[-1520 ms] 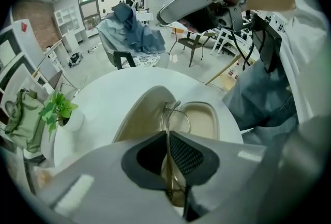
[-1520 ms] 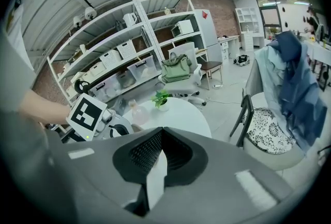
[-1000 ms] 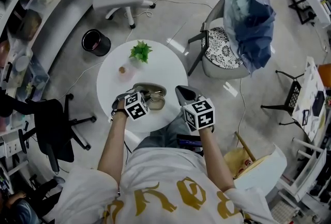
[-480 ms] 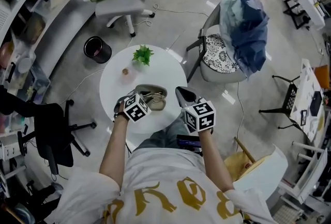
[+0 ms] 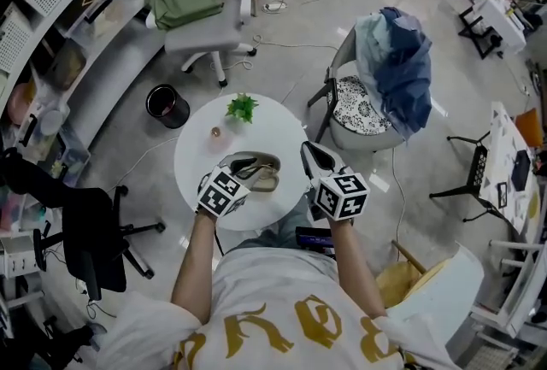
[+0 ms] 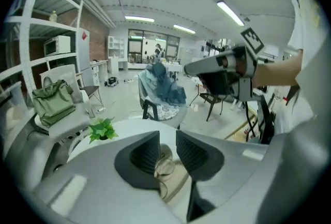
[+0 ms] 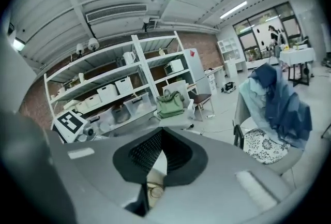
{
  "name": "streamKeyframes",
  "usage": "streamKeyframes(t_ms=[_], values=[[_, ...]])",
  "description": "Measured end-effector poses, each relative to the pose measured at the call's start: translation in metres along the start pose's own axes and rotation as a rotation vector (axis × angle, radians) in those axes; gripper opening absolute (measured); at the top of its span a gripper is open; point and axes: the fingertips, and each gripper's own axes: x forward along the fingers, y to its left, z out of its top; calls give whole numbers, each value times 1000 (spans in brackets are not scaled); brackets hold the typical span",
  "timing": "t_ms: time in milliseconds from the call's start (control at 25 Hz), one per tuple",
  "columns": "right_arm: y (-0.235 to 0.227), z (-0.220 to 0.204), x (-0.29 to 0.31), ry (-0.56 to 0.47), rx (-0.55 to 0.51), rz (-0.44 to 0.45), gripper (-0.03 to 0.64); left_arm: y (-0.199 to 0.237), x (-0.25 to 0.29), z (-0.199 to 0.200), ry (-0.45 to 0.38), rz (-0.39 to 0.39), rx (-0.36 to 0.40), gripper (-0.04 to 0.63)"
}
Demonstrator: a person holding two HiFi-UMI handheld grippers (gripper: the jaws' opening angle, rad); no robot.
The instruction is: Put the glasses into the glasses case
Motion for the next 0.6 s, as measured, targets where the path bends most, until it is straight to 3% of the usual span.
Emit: streamKeyframes(t_ms=[120,240,440,480,600], values=[[4,10,-6,-36,-8,-23,23,-2,-16,33,-165,0,-97,98],[16,10,-10,-44,-6,-15,24,-4,-32,56,-274,22,-124,70],[31,23,-17,-151,283,139,23,6,-51,73,-378,93,-182,2],[31,26,-18,-162,289,144,23,7,-53,74,-389,96,-198,2],[27,25,-18,-126,174,78,23,13,-58,75,-401,125,-199,0]])
